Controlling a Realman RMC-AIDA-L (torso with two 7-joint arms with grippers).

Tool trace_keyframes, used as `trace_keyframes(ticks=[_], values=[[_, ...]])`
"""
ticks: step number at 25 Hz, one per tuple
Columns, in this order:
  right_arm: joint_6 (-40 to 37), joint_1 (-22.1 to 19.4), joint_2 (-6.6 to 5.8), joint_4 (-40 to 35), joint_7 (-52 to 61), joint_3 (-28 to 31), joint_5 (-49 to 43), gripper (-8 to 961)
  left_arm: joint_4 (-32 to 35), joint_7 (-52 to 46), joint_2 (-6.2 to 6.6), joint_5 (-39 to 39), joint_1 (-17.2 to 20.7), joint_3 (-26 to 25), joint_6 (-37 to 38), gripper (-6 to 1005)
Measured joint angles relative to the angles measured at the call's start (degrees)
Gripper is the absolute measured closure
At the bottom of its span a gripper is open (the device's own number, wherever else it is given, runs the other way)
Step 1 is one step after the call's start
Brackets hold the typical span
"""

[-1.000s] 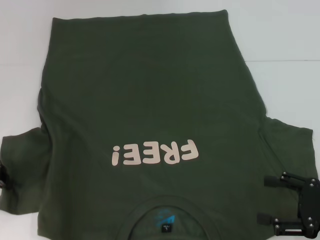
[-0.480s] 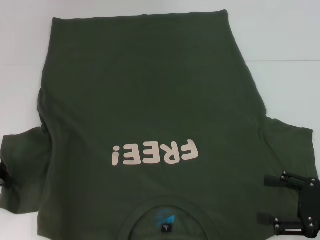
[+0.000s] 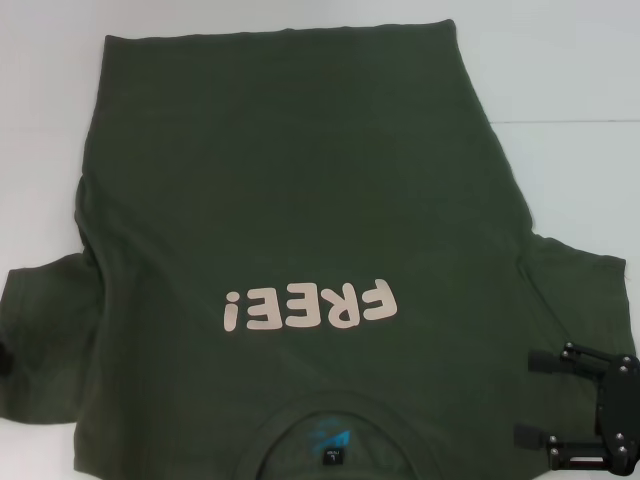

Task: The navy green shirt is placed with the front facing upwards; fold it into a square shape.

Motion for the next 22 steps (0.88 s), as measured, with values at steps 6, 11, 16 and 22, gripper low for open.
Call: trace_keyframes(ticks=[6, 11, 16, 22], values=[[0.02, 0.03, 0.00, 0.00, 0.09, 0.03, 0.10, 12, 1.21, -0.19, 0.64, 0.12, 0.77, -1.13, -0.30, 948], [0.02, 0.15, 0.00, 0.00, 0.11, 0.09, 0.17, 12, 2.35, 0.01, 0.75, 0.14, 0.94, -2.06, -0.45, 948], [-0.09, 0.22, 0.00, 0.00, 0.11, 0.56, 0.25, 11, 3.46, -0.16, 0.83, 0.04, 0.95, -2.61, -0.79, 948], [-0.14, 0.20, 0.00, 0.00, -0.03, 0.71, 0.26, 11, 4.58, -0.13, 1.03, -0.38, 0.82, -3.64, -0.76, 948]])
